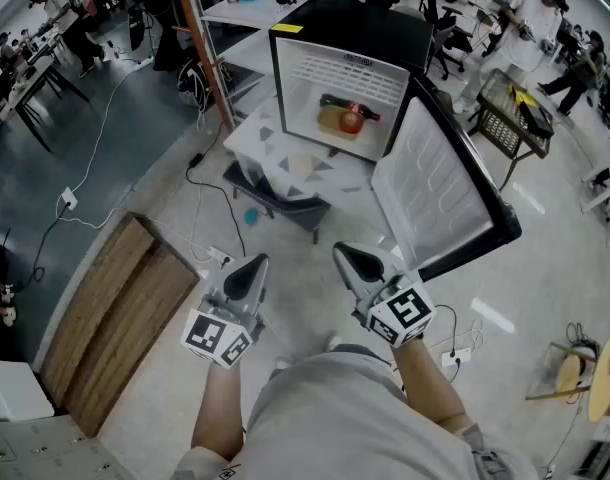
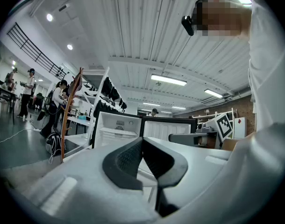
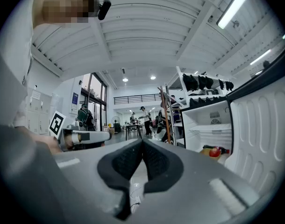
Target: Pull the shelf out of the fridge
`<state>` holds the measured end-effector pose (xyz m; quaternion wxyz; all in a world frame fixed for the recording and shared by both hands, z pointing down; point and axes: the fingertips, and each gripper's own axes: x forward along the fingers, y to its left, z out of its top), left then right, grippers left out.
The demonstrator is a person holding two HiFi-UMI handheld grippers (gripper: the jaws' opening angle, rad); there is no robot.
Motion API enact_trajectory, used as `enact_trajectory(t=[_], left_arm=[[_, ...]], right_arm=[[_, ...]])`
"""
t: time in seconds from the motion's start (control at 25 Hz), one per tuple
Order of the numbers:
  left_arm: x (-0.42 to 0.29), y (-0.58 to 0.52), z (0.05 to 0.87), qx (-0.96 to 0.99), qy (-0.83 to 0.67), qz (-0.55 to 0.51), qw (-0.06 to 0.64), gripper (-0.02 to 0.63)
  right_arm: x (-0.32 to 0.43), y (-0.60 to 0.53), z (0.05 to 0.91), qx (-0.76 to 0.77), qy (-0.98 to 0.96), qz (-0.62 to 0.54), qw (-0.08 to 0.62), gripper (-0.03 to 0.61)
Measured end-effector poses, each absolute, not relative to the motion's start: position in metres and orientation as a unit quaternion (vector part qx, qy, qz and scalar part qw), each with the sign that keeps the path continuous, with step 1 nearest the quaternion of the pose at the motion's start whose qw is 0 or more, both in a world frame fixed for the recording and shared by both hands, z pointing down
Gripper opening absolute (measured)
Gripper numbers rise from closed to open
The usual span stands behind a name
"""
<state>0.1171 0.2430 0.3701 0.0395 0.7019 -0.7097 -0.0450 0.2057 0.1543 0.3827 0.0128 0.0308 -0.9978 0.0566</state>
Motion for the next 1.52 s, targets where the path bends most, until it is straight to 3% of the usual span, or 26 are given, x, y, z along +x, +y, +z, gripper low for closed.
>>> enact_trajectory(t=[0.44,0.84,1.52], left_arm=[[0.139,0.197,0.384,0.697,-0.715,-0.03,0.037,0.009],[0.125,0.152,0.402,0.7,-0.712,-0.026,0.057,0.009],[-0.065,0.043,0.413,0.751,-0.651,-0.081,0.077,0.009]], right_arm=[[0.229,0.107,0.384,0.025,-0.996,0.081,-0.015,0.003],[0.216,0.072,0.406,0.023,-0.995,0.092,0.0,0.003],[0.044,-0.018,0.426,0.103,-0.99,0.082,0.053,0.003]])
